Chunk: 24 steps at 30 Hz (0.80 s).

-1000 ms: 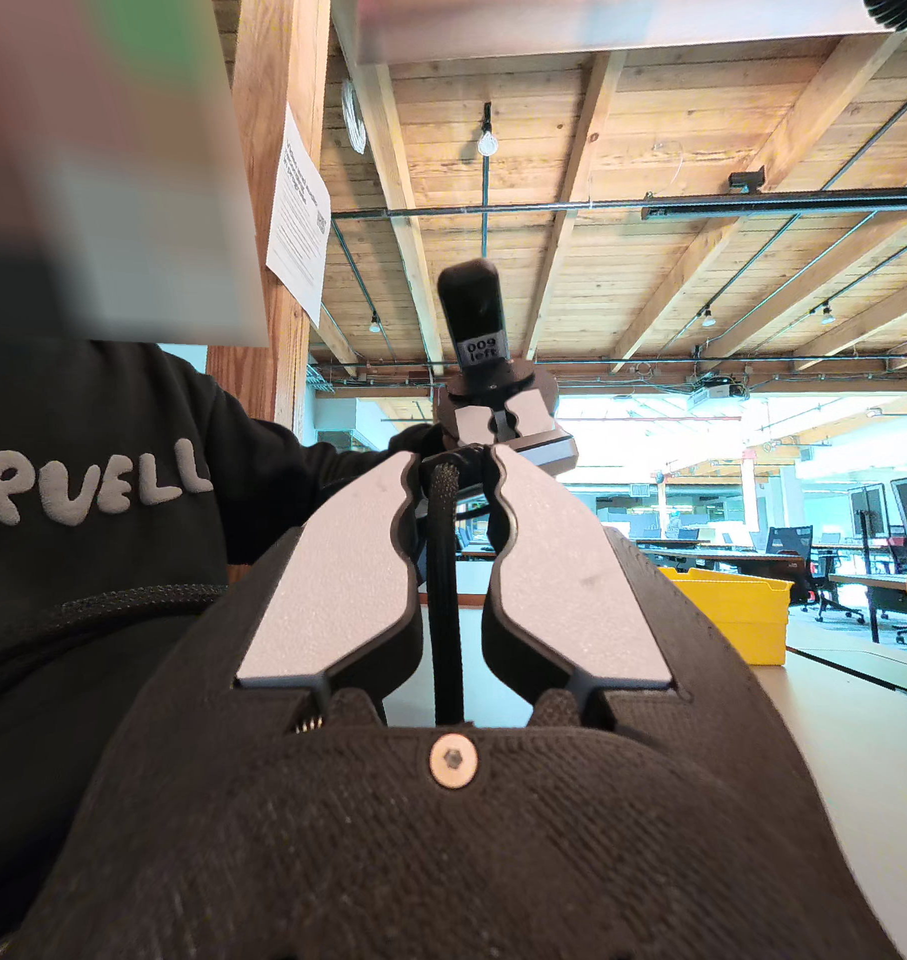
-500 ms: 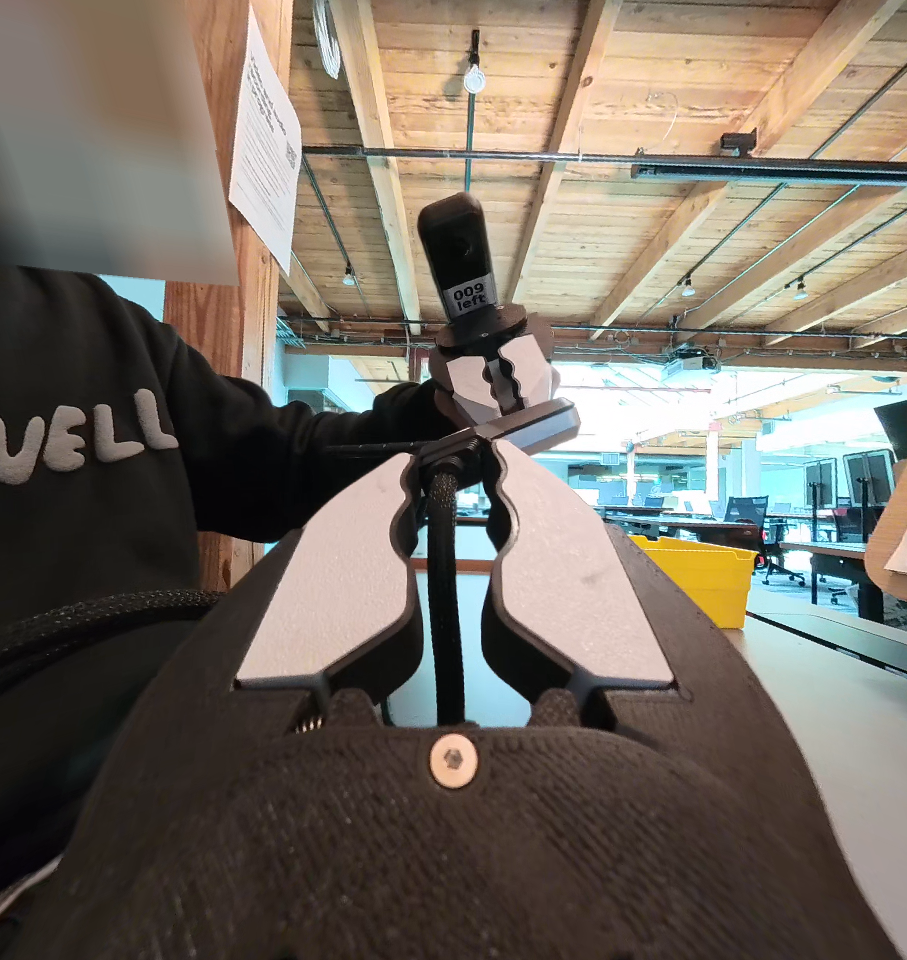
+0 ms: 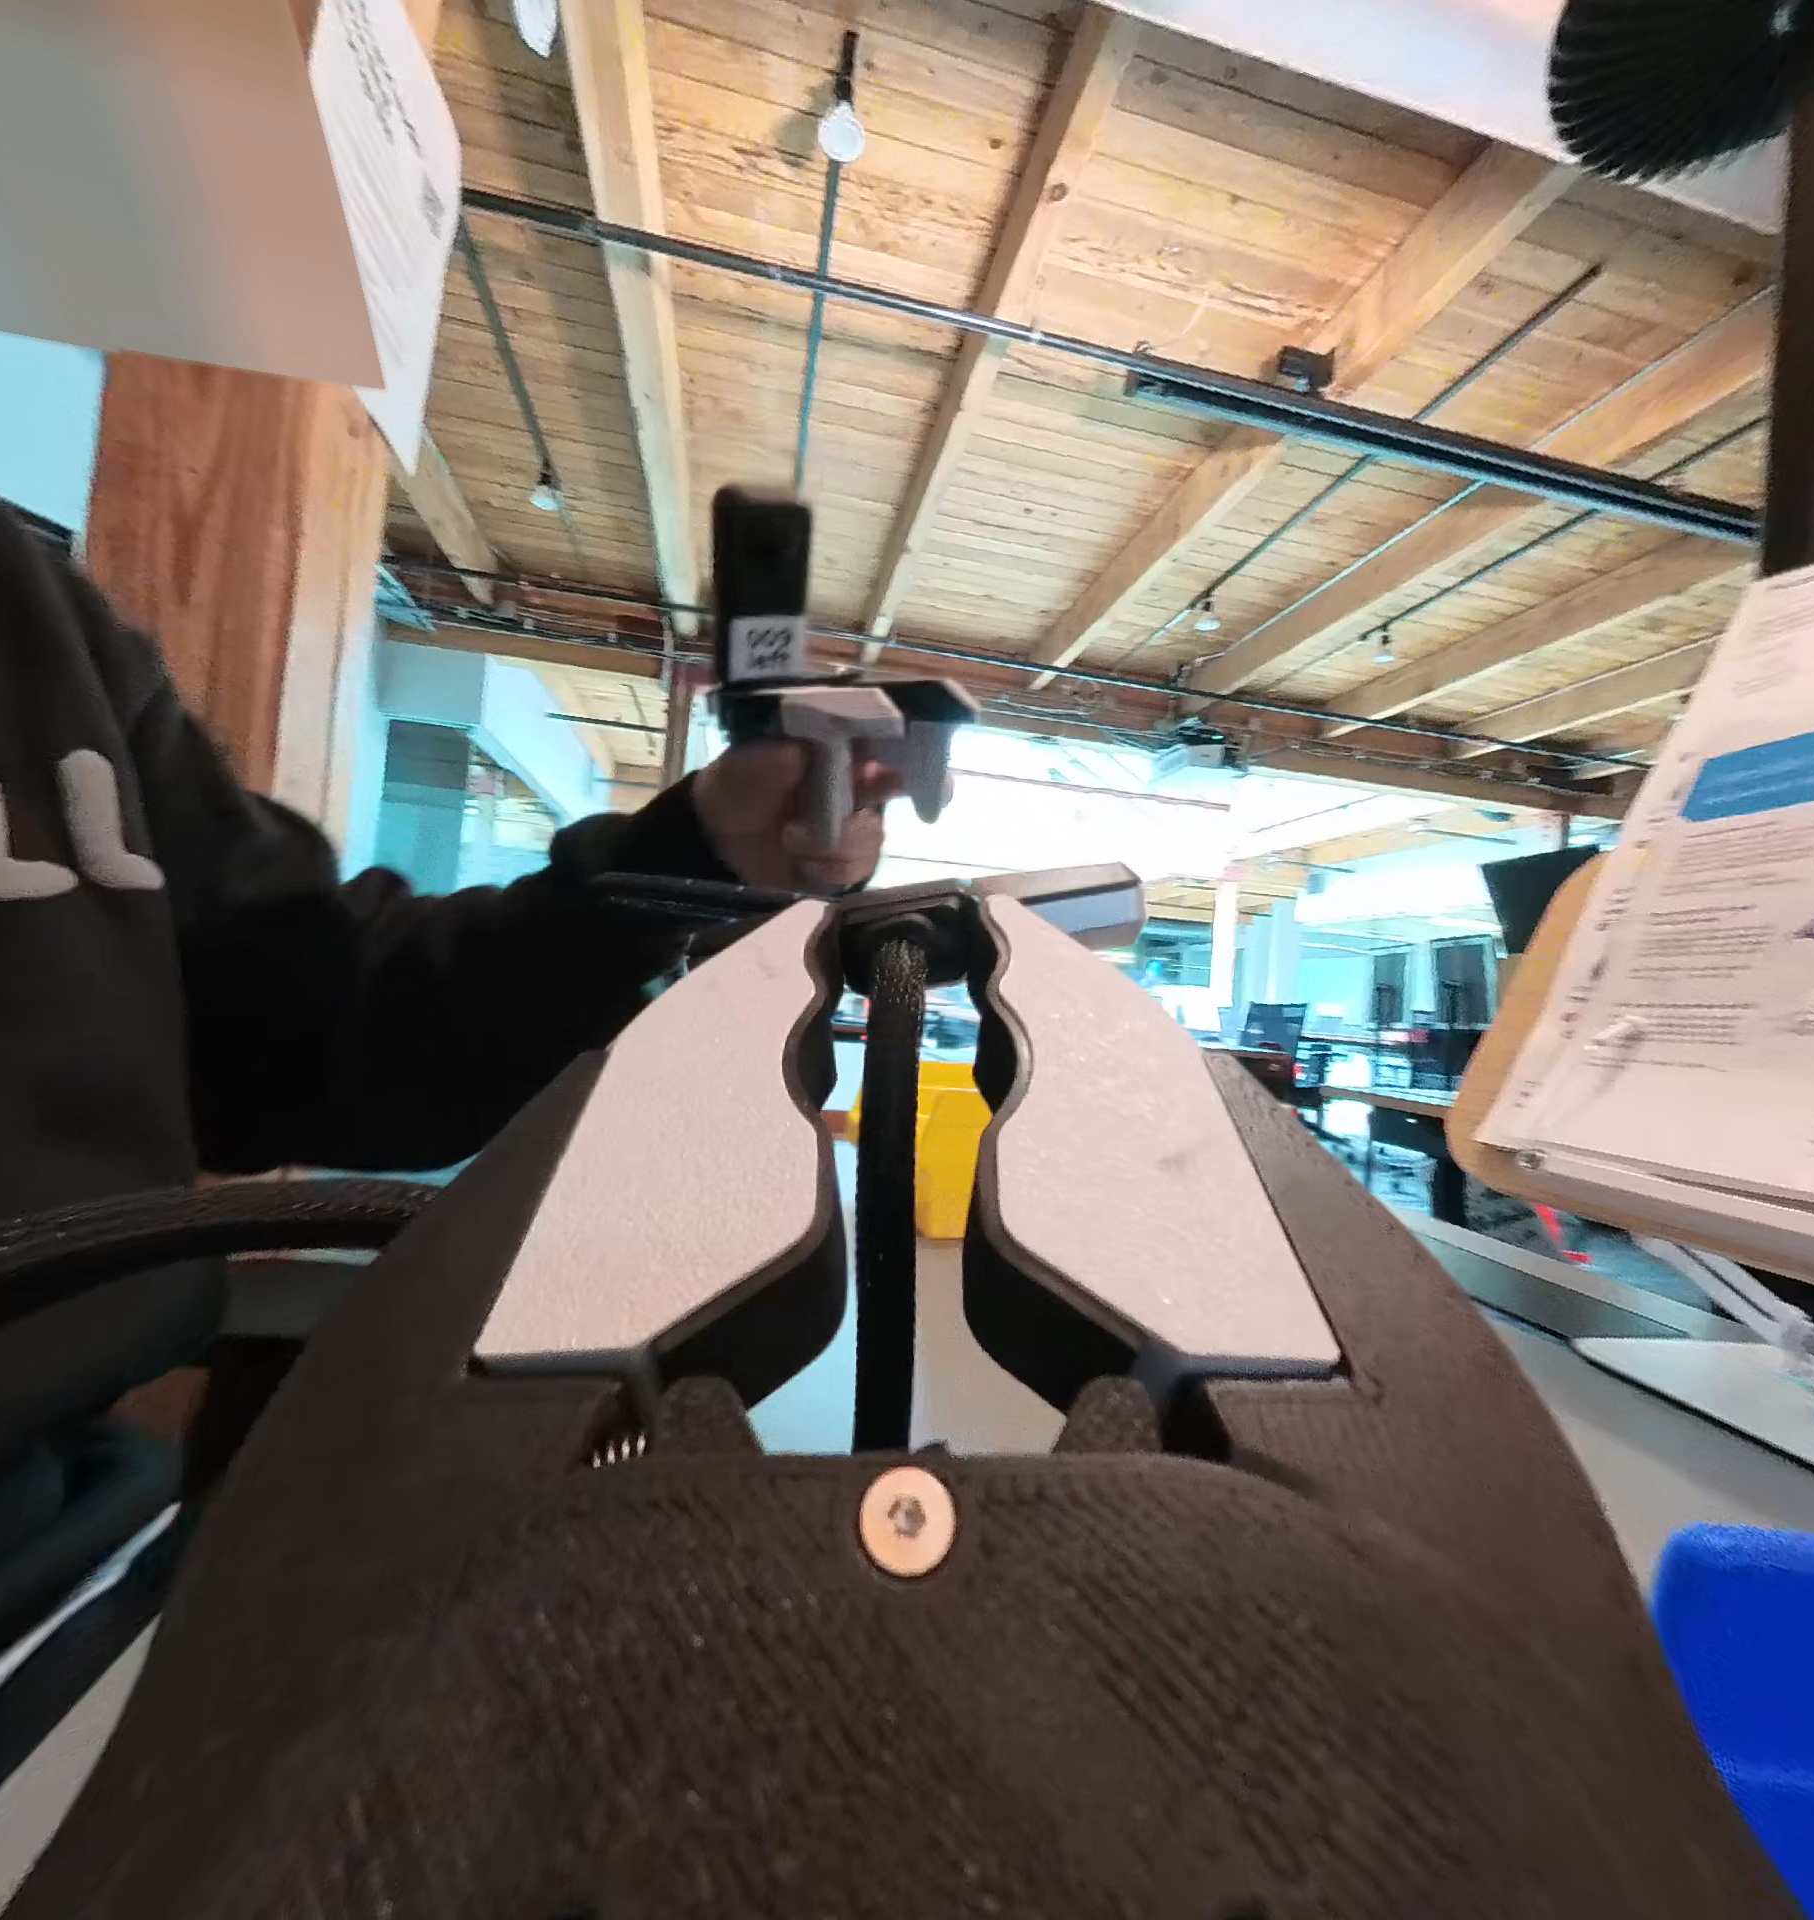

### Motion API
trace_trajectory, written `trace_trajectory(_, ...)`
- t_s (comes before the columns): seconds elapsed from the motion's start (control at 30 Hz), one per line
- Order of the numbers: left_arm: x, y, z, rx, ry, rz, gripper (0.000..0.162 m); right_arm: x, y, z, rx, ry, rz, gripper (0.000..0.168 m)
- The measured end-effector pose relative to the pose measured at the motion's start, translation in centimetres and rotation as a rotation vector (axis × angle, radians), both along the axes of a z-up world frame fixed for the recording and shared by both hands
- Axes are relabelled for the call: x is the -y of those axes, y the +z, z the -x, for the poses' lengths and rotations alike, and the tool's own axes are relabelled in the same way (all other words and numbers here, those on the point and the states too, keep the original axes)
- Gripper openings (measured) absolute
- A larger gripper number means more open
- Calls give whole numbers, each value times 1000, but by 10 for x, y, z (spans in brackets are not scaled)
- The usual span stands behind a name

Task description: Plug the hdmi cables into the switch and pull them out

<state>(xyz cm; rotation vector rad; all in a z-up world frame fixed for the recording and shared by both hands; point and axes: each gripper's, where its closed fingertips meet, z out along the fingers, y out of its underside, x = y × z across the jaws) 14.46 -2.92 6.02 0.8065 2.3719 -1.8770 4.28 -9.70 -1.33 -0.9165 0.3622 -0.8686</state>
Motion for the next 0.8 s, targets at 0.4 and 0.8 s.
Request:
trace_trajectory(0.4, -31, -116, -102, -542, 337, 202, 19, 59, 118, 7, 136, -500, 218, 22)
trace_trajectory(0.8, 13, -144, -54, -387, 199, 191, 20, 293, 173, -25, 51, -1493, 416, 22)
